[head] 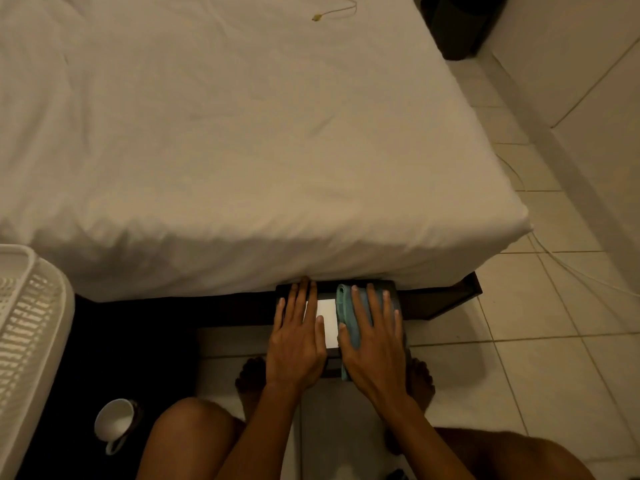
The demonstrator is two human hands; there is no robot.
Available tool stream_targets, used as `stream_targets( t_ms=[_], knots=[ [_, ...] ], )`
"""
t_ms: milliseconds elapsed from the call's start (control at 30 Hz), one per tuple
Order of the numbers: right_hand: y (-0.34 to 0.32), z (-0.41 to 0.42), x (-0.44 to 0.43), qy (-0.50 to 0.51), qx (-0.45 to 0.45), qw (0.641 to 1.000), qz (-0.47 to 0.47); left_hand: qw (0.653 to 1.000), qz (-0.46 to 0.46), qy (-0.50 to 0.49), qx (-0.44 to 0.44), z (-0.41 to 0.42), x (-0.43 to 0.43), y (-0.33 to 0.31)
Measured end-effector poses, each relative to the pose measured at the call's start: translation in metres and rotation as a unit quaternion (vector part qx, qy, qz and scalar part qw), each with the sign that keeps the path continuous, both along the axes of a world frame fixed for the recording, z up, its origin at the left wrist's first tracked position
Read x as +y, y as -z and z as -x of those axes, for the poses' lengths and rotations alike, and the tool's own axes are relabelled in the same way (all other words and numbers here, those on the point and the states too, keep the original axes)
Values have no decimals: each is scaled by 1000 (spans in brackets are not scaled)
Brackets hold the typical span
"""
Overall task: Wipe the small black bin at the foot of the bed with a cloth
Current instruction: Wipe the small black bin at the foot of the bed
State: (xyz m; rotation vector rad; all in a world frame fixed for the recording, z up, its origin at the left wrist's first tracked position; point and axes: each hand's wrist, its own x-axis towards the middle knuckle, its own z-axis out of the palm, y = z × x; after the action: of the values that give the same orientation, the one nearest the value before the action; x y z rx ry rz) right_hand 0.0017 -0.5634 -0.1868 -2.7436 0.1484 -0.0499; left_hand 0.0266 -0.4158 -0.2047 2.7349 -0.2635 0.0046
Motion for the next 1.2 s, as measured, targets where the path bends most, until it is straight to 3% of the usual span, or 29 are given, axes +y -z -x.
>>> stream_targets(
  t_ms=[133, 433, 667, 900, 1200],
  knots=[
    [1, 11, -8, -29, -4, 999, -21, 1000, 8, 0, 7, 0, 0, -3],
    [0, -21, -11, 64, -8, 998, 10, 1000, 7, 4, 4, 0, 0, -5],
    [-1, 16, -13, -50, -1, 999, -5, 1000, 5, -3, 8, -1, -1, -4],
    [4, -6, -14, 21, -9, 999, -43, 1000, 8, 0, 10, -2, -1, -5],
    [-3, -17, -9, -42, -12, 998, -38, 1000, 8, 1, 6, -1, 0, -4]
  ],
)
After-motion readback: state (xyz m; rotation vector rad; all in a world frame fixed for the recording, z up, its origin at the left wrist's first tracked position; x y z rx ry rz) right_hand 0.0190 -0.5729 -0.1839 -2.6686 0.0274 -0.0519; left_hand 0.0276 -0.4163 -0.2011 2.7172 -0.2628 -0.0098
